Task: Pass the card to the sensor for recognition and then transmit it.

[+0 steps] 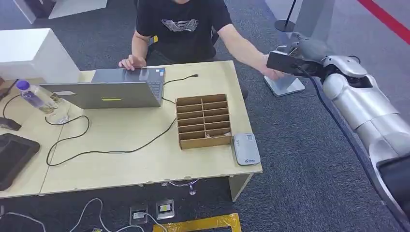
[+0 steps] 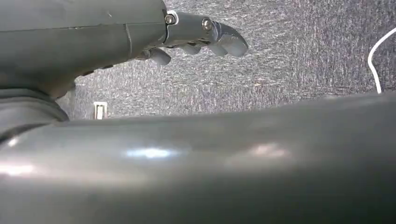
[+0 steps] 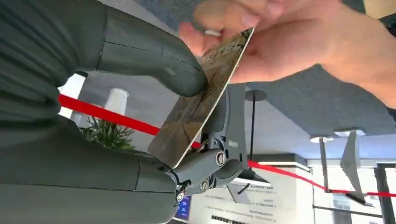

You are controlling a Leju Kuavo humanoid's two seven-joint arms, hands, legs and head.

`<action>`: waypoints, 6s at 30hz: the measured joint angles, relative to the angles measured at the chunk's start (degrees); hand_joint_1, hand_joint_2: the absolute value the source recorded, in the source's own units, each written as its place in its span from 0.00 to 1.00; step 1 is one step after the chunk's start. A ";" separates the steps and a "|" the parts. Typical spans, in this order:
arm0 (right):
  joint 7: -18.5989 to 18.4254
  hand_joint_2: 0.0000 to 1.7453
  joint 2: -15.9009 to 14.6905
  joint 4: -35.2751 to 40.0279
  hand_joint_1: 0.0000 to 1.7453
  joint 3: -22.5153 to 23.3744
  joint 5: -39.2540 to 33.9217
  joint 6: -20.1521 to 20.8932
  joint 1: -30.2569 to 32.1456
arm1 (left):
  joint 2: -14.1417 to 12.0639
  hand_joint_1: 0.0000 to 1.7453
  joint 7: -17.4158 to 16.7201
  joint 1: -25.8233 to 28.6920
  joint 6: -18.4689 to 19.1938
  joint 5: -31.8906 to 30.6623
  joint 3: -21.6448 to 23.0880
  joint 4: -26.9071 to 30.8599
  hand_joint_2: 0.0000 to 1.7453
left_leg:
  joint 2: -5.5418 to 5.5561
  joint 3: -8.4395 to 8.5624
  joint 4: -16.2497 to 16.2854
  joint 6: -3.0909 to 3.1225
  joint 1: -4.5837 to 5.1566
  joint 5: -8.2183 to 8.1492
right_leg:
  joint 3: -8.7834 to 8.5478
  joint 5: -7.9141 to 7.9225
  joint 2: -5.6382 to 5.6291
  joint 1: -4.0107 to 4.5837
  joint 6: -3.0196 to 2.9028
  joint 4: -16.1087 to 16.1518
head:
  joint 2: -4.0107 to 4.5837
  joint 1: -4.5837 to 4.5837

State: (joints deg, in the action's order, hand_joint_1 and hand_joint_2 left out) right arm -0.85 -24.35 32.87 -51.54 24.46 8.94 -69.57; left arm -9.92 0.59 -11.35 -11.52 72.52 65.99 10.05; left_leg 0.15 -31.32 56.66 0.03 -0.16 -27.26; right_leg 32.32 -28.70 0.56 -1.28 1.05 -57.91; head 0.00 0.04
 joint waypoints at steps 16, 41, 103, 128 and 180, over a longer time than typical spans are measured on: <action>-1.02 1.00 -0.33 1.77 1.00 1.83 -2.40 2.43 8.77 | 0.00 0.00 0.00 -0.16 -0.11 -0.63 0.37 0.00 0.00 | 0.00 0.00 0.00 0.00 0.00 0.00 | 0.00 0.00 0.00 0.01 0.00 0.00 | 0.00 -0.02; -9.46 1.00 -11.80 18.90 1.00 4.98 -14.81 1.71 24.94 | -0.37 0.00 0.20 0.09 -0.31 -1.70 0.42 0.00 0.00 | 0.04 -0.05 0.00 0.01 -0.01 -0.02 | 0.00 -0.01 0.10 0.01 0.00 0.02 | 0.00 0.00; -6.19 1.00 -0.90 17.92 1.00 6.08 -10.60 -7.82 35.07 | 0.63 0.00 0.15 0.11 -1.07 -2.34 0.42 0.04 0.00 | 0.00 -0.11 -0.01 -0.03 -0.01 -0.05 | 0.04 -0.01 0.04 0.01 0.00 0.01 | 0.00 -0.02; -8.24 1.00 3.69 17.14 1.00 7.56 -9.94 -6.84 37.09 | 0.63 0.00 0.17 0.63 -1.27 -2.97 0.42 0.04 0.00 | -0.04 -0.01 -0.01 -0.04 -0.04 -0.05 | 0.01 -0.01 -0.02 0.03 0.00 0.01 | 0.00 0.00; -0.46 1.00 16.61 12.11 1.00 15.06 -4.06 -10.34 18.32 | 0.81 0.00 0.13 -2.26 -0.48 -6.62 0.66 0.17 0.00 | -0.03 -0.11 -0.01 -0.06 -0.10 -0.01 | 0.03 0.01 0.01 0.09 -0.01 -0.03 | 0.00 0.00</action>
State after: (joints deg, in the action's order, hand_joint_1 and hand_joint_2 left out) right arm -1.31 -7.73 44.98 -36.48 20.39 -1.40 -51.24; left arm -9.11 0.72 -13.61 -12.00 65.90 66.64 10.23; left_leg 0.12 -31.43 56.65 -0.03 -0.25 -27.27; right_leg 32.35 -28.69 0.57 -1.18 1.04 -57.94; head 0.00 0.04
